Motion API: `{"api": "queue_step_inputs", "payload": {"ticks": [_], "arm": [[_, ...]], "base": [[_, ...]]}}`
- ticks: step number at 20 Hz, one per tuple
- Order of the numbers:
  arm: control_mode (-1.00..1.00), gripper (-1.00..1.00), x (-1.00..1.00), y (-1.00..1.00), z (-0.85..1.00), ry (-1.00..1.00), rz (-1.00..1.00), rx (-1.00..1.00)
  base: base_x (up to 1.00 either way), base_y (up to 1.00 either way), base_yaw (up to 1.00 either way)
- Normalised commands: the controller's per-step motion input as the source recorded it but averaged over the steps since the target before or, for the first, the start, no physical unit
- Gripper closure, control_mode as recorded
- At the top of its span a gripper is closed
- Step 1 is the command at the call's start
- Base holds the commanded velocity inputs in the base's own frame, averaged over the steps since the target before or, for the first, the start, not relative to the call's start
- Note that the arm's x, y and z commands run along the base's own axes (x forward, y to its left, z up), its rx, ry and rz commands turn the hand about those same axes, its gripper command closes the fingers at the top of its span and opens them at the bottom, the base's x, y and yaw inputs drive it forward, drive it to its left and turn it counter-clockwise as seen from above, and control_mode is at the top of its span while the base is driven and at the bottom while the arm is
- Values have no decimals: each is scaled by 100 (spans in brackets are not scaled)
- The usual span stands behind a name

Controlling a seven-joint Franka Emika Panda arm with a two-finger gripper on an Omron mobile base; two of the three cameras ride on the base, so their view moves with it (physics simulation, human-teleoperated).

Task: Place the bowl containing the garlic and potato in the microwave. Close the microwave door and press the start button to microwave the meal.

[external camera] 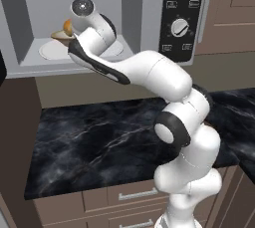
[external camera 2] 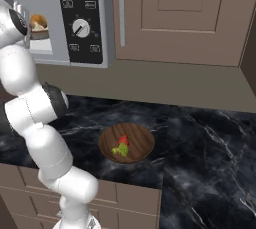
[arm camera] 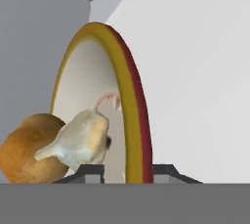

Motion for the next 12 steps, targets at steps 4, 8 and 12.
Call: {"api": "queue_step_inputs", "payload": {"ticks": [4, 8, 12], "arm": [[-100, -100, 6, 28, 0, 0, -3, 0], [-100, -100, 0, 28, 0, 0, -4, -1], [-100, -100, -40, 4, 21, 0, -2, 0]], "base": [[0, 0, 0], [0, 0, 0], [0, 0, 0]]}}
